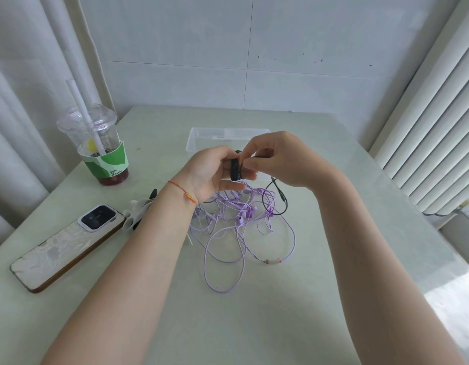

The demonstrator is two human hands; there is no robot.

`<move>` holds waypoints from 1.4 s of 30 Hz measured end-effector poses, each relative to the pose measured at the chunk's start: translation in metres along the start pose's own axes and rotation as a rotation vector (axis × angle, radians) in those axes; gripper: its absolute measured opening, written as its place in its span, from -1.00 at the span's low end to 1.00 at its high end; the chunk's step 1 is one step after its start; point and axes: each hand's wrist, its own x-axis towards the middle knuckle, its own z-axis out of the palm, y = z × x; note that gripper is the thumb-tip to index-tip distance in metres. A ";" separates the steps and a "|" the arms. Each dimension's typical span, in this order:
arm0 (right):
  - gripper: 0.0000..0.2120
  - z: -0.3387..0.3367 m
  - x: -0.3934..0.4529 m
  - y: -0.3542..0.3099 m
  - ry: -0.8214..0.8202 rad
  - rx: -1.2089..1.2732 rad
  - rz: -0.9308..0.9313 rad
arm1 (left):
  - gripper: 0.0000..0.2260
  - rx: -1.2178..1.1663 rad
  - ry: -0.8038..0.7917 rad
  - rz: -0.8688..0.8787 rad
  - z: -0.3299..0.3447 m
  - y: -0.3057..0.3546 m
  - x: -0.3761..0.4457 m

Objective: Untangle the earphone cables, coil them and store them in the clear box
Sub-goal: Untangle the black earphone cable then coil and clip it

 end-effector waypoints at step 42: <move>-0.84 0.007 0.006 0.005 0.031 -0.134 0.132 | -0.85 0.061 0.278 0.315 0.000 -0.006 0.008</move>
